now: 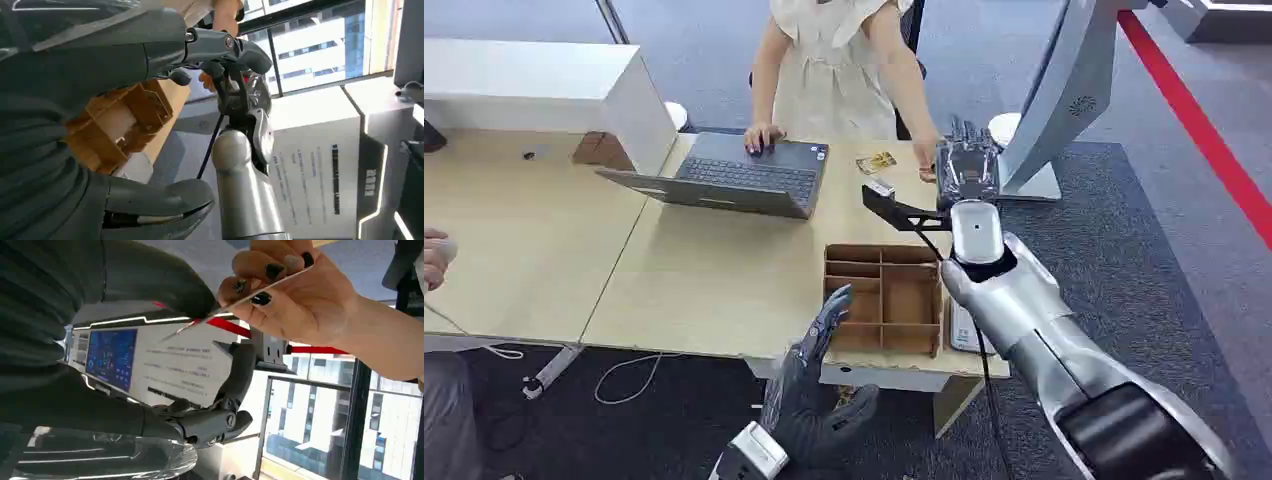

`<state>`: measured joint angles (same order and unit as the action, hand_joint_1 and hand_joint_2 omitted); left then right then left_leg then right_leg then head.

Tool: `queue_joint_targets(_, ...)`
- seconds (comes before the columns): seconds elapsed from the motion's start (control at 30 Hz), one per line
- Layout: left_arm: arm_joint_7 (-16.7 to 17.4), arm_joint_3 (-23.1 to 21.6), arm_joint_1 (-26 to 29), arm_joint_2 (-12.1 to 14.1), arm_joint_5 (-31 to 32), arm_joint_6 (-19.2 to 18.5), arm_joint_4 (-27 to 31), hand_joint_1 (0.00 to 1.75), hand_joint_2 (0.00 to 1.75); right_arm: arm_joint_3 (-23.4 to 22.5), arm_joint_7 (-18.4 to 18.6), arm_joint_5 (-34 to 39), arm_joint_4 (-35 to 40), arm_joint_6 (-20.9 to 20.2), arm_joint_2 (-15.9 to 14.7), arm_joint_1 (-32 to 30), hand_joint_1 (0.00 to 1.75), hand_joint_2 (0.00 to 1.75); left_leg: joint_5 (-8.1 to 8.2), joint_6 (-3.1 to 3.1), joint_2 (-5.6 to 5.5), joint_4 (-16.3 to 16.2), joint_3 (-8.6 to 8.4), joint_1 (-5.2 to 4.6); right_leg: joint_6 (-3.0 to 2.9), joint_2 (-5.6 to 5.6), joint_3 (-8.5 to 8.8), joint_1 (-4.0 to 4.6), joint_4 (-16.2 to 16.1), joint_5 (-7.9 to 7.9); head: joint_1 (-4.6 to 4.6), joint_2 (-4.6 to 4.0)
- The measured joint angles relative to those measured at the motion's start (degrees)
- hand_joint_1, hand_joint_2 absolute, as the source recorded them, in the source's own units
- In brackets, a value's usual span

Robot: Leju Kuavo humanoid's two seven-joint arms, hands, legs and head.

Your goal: Pass the card to the sensor for recognition and then transmit it.

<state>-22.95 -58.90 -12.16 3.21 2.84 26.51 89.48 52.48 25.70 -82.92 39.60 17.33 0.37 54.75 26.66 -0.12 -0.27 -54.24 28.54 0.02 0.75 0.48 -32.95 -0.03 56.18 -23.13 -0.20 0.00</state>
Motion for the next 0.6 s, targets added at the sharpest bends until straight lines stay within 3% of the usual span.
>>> queue_joint_targets(0.6,-0.3,0.1,0.1,0.0,-0.2,0.0,-0.1,0.0,1.75,-0.2,-1.9,0.7,-0.6,2.1,-0.5,0.0,1.75,1.75,0.0,0.0,0.0,0.0,0.0,0.0,0.0,0.0,0.0,0.0,0.0,0.0,0.0,0.0)
